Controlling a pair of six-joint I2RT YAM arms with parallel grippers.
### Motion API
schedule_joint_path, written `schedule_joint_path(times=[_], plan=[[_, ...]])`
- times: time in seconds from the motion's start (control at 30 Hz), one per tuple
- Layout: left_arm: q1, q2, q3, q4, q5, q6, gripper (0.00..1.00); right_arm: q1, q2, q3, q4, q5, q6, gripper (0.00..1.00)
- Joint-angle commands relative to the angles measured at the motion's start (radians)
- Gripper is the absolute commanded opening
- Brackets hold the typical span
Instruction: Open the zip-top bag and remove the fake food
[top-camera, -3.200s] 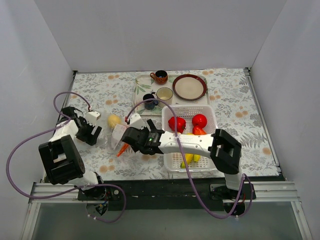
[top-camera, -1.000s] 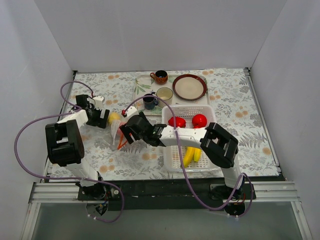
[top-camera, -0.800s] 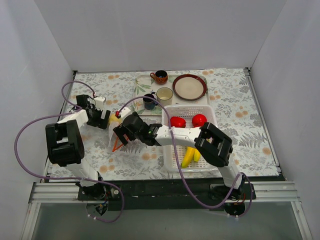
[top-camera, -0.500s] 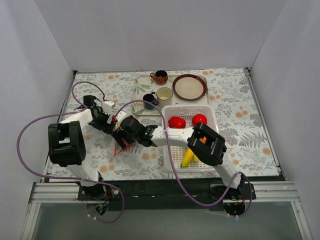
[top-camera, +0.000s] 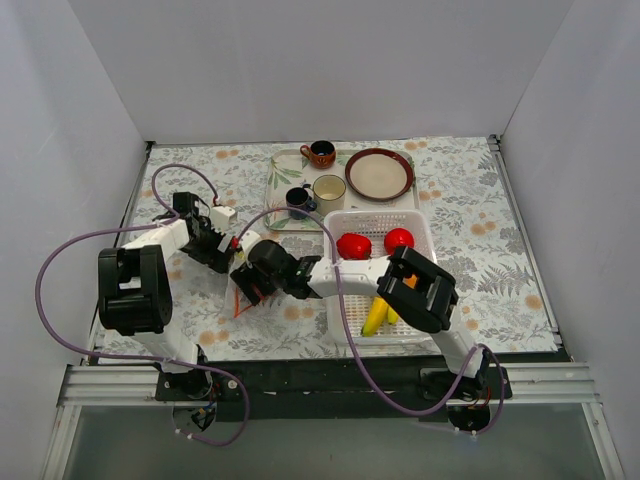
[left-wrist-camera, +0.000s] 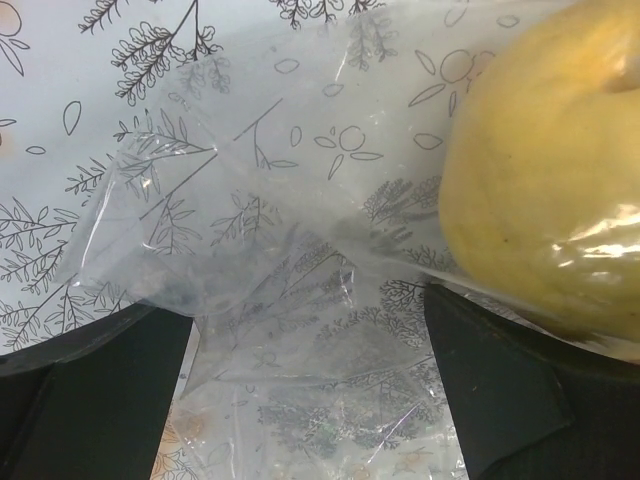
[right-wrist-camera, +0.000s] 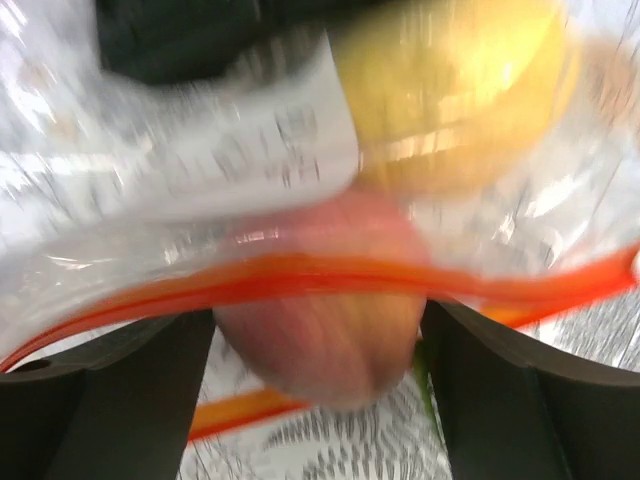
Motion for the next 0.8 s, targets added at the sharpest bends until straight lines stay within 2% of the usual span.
schedule_joint_path(times=[0.0,0.13,0.17,0.23,0.3,0.37,0.57,0.6,0.67,0.7,0.77], plan=[[-0.01,0.008,-0.029,-0.031,-0.012,-0.025,0.98,0.01,-0.104,-0.115,0.029,0.011,0.03,0.84],[-0.01,0.012,-0.019,-0.016,-0.041,-0.06,0.98,0.012,-0.155,-0.141,0.004,0.039,0.035,0.72],[-0.01,0.003,-0.022,0.003,-0.043,-0.072,0.98,0.012,-0.182,-0.141,-0.014,0.051,0.032,0.62],[-0.01,-0.032,-0.045,0.029,-0.047,-0.072,0.98,0.012,-0.225,-0.144,-0.031,0.082,0.023,0.49],[-0.01,-0.035,-0.051,0.037,-0.035,-0.069,0.98,0.013,-0.313,-0.175,-0.03,0.13,0.003,0.24],[-0.01,-0.017,-0.051,0.035,-0.044,-0.072,0.98,0.012,-0.403,-0.193,-0.04,0.17,-0.005,0.08],[-0.01,0.0,-0.076,0.063,-0.066,-0.074,0.98,0.012,-0.599,-0.239,-0.232,0.357,0.0,0.1],[-0.01,0.008,-0.076,0.063,-0.066,-0.078,0.98,0.01,-0.63,-0.259,-0.255,0.452,0.016,0.11],[-0.01,0.014,-0.073,0.061,-0.063,-0.087,0.98,0.012,-0.737,-0.335,-0.323,0.576,0.093,0.13],[-0.01,0.014,-0.068,0.06,-0.055,-0.092,0.98,0.003,-0.776,-0.365,-0.339,0.696,0.127,0.14],[-0.01,0.014,-0.061,0.043,-0.044,-0.103,0.98,-0.028,-0.878,-0.441,-0.413,0.737,0.234,0.15]])
